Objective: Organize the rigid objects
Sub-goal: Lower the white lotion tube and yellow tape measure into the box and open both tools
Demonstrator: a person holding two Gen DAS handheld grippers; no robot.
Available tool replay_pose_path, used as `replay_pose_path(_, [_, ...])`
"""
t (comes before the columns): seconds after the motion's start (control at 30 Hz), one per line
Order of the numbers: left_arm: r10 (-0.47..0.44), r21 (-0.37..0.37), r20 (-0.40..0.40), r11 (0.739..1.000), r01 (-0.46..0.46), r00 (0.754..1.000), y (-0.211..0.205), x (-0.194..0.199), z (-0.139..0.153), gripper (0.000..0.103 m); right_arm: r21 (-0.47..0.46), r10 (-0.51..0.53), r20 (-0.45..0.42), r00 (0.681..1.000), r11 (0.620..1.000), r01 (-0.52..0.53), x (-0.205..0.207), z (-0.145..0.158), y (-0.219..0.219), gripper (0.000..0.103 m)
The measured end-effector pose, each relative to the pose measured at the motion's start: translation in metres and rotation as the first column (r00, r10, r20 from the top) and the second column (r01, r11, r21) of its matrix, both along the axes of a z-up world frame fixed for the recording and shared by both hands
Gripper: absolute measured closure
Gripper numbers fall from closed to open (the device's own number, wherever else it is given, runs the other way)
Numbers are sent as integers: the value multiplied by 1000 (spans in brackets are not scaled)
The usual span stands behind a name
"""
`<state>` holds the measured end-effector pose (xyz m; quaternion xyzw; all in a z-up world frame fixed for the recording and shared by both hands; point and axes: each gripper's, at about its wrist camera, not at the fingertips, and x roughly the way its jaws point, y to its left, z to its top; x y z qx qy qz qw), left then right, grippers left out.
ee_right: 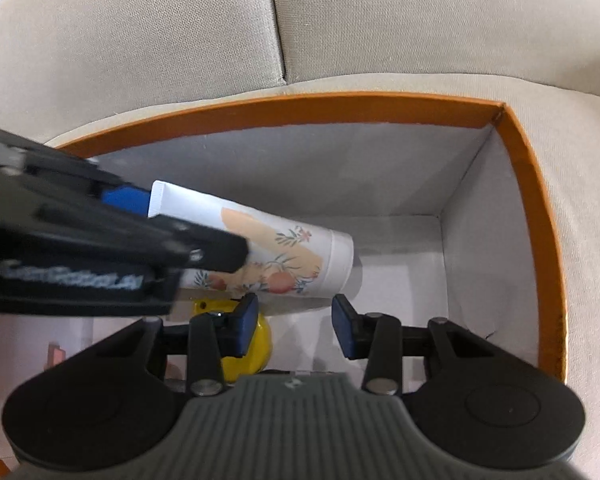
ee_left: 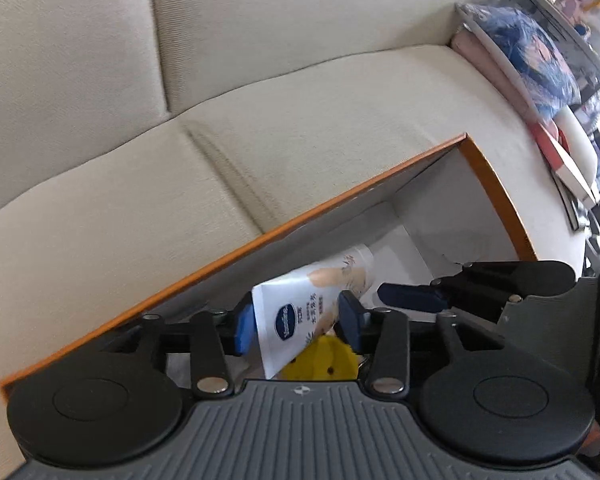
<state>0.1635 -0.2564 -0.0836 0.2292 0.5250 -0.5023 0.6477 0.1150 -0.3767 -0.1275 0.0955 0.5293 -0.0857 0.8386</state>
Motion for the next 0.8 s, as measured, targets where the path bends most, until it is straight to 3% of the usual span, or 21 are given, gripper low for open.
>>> replay_pose_path(0.1, [33,-18,-3,999,-34,999,12,4,9,49,-12,-2,-1,1000,1000,2,3,2,0,60])
replay_pose_path(0.33, [107,-89,56,991,-102,993,35,9,33,62,-36,-16,-6,1000,999,16,-1,11,10,60])
replay_pose_path(0.47, [169,-135,60,978,-160,984,56,13,45,62,-15,-5,-4,1000,1000,5,-1,12,23,60])
replay_pose_path(0.7, [288,-207,124,943,-259,950,92,7,58,62,30,2,11,1000,1000,-3,6,17,41,60])
replay_pose_path(0.8, [342,-242,118,920,-307,932,108,6,65,62,-6,-14,17,1000,1000,14,17,13,48,60])
